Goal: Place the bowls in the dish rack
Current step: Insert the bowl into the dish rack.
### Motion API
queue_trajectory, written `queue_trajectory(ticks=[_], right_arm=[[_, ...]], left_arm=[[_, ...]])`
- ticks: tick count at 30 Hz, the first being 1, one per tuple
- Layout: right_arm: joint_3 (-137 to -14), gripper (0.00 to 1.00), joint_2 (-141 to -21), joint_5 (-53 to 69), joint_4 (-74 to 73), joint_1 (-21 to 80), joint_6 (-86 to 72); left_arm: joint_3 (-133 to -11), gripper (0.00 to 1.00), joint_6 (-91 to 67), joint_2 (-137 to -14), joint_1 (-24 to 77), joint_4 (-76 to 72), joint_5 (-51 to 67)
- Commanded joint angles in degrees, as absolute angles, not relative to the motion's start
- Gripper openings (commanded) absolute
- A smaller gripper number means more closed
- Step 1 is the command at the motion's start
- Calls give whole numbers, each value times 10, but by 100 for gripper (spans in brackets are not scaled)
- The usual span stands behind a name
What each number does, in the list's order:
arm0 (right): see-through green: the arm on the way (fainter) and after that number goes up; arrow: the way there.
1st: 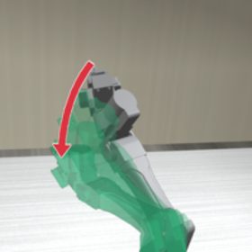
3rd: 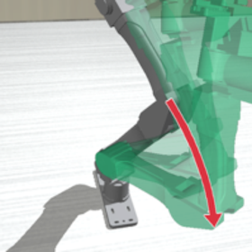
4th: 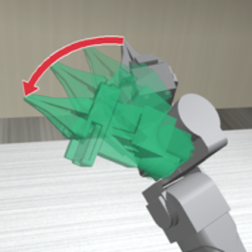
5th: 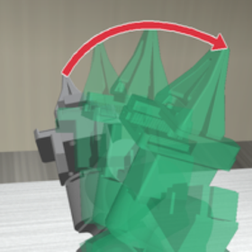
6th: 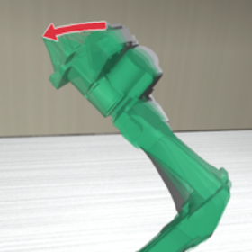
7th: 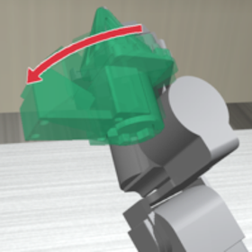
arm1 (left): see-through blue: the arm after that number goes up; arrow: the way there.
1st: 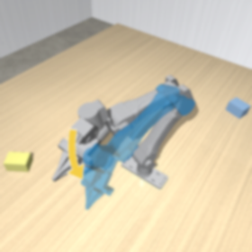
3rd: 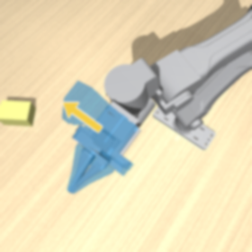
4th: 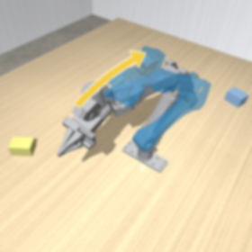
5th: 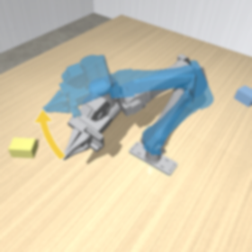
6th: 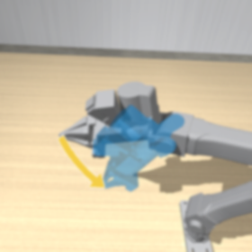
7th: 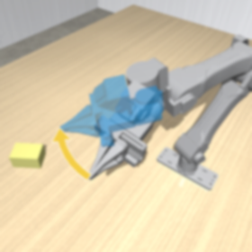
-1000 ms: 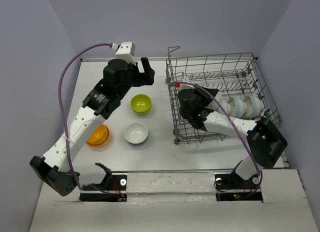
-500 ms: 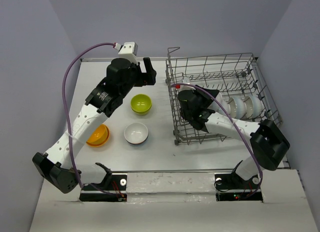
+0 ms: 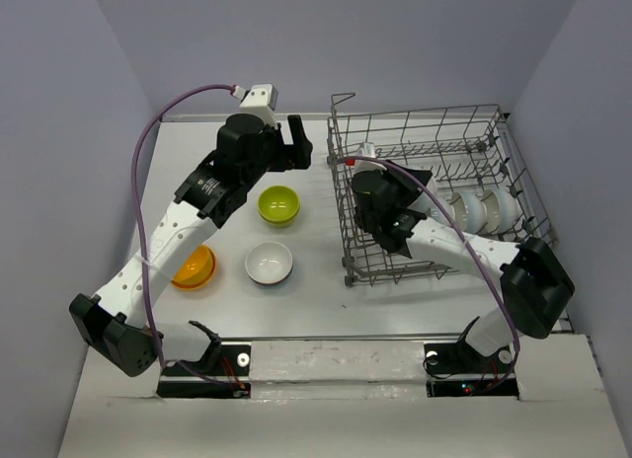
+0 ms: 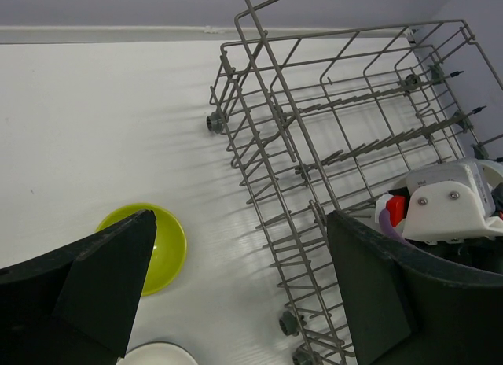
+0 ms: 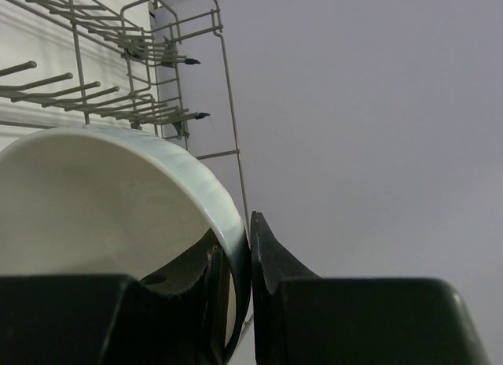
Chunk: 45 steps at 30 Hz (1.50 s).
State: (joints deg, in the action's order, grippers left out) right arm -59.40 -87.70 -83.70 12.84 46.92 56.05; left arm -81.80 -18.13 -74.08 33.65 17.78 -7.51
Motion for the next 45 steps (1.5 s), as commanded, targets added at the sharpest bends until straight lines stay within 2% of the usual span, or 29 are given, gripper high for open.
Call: queue_trajectory(ticks=[1,15,21,23,24,25,27,30,33,35,45], right_arm=[[-635,1,-846,-904,147,474,549],[-722,1,-808,-890,145,474,493],[-760,1,-797,-847,124,474,434],[-788,1,-791,-811,25,474,305],[-822,1,-797,-785,-184,474,220],[-888,1,-803,-707,-253,464,75],[-905,1,-816,-672,-303,464,37],[-908,1,-836,-696,-329,464,33],[-971,1,-908,-674,-533,459,-100],[-983,1,-926,-683,-608,459,-128],[-854,1,-905,-740,-593,459,-99]], left_arm=[[-841,99,-184,-741,336,161,-67],[-843,99,-184,-755,336,156,-62],[-842,99,-183,-758,336,157,-62],[-843,99,-182,-759,336,156,-62],[-844,99,-181,-760,335,157,-62],[-845,99,-181,-761,336,157,-62],[-845,99,-182,-762,336,159,-63],[-843,99,-182,-761,336,158,-62],[-838,99,-182,-759,336,157,-64],[-838,99,-181,-758,336,157,-64],[-832,99,-182,-758,336,155,-58]])
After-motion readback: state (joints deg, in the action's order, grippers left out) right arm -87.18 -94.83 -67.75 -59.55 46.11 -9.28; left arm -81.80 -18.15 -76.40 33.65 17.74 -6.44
